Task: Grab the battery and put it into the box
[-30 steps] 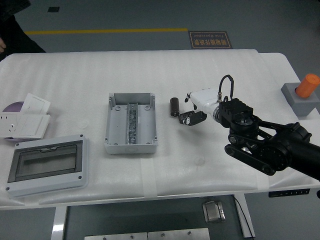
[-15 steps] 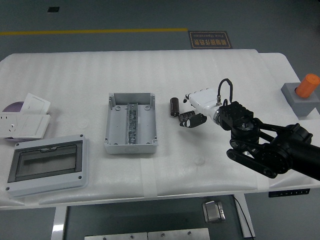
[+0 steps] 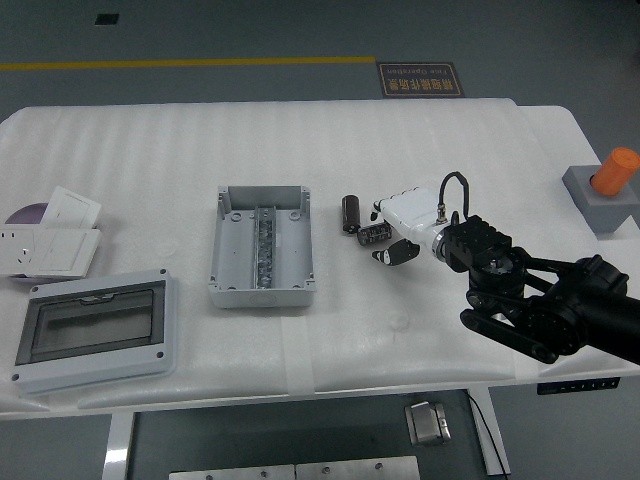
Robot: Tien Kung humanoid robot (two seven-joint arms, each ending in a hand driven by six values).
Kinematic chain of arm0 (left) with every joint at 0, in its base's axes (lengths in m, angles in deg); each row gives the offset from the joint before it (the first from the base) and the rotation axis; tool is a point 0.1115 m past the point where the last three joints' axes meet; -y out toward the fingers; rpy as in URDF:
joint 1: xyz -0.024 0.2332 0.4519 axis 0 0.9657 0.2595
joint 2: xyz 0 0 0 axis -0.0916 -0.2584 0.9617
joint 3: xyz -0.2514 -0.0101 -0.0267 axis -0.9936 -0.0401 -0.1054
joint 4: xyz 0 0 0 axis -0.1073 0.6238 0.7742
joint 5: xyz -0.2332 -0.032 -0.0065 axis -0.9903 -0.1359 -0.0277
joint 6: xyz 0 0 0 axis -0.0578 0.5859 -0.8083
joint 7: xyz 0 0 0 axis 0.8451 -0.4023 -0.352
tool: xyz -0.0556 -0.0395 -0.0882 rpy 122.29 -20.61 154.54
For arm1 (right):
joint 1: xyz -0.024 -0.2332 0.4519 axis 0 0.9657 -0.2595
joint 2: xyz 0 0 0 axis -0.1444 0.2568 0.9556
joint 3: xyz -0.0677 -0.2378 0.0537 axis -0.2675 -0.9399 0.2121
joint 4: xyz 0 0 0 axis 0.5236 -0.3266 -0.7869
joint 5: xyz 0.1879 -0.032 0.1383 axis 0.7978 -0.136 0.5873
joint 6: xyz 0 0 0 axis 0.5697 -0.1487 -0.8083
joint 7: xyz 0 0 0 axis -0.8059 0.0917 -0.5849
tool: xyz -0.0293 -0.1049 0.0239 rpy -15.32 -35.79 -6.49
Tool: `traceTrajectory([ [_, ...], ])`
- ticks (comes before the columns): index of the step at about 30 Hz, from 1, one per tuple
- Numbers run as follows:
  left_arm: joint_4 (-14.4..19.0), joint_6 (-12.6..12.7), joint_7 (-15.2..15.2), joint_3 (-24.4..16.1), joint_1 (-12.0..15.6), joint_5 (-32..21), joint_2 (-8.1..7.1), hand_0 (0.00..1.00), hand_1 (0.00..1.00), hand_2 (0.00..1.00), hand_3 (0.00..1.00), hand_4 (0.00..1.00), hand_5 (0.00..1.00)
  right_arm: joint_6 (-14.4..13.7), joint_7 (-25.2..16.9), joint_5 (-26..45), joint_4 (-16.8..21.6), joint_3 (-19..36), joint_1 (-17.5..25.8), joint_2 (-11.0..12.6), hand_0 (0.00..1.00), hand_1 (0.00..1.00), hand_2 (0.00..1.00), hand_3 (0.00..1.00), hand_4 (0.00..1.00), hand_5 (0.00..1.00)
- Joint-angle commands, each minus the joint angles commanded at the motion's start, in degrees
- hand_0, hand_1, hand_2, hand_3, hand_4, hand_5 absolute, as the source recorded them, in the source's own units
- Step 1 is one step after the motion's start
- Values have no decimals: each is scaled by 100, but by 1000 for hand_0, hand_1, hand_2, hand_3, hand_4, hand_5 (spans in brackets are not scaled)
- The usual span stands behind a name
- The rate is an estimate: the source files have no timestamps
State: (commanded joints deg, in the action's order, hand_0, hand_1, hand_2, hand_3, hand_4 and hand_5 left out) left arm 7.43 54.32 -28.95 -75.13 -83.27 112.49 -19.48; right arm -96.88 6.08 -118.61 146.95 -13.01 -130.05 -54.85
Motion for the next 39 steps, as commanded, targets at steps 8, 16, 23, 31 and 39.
traceTrajectory([
  [8, 10, -4, -3, 7, -18, 31, 2, 625, 650, 475, 593, 518, 480, -136, -89, 111, -119, -24, -41, -41, 612, 645, 628, 672, 695, 316],
  [16, 32, -10, -8, -23, -35, 97, -6, 625, 650, 475, 594, 519, 481, -143, -106, 265, -218, -149, -88, -127, 585, 632, 618, 666, 612, 280],
  [23, 52, -15, -10, -67, -55, 155, -9, 625, 650, 474, 594, 518, 484, -146, -122, 354, -267, -246, -98, -157, 582, 629, 616, 666, 585, 275],
  [31, 95, -30, -18, -171, -78, 290, -17, 624, 651, 474, 594, 518, 487, -153, -127, 429, -259, -328, -96, -170, 585, 628, 616, 666, 582, 279],
  [39, 114, -19, -9, -222, -75, 336, -24, 624, 651, 474, 590, 516, 487, -203, -140, 471, -231, -344, -102, -152, 582, 628, 616, 667, 579, 286],
])
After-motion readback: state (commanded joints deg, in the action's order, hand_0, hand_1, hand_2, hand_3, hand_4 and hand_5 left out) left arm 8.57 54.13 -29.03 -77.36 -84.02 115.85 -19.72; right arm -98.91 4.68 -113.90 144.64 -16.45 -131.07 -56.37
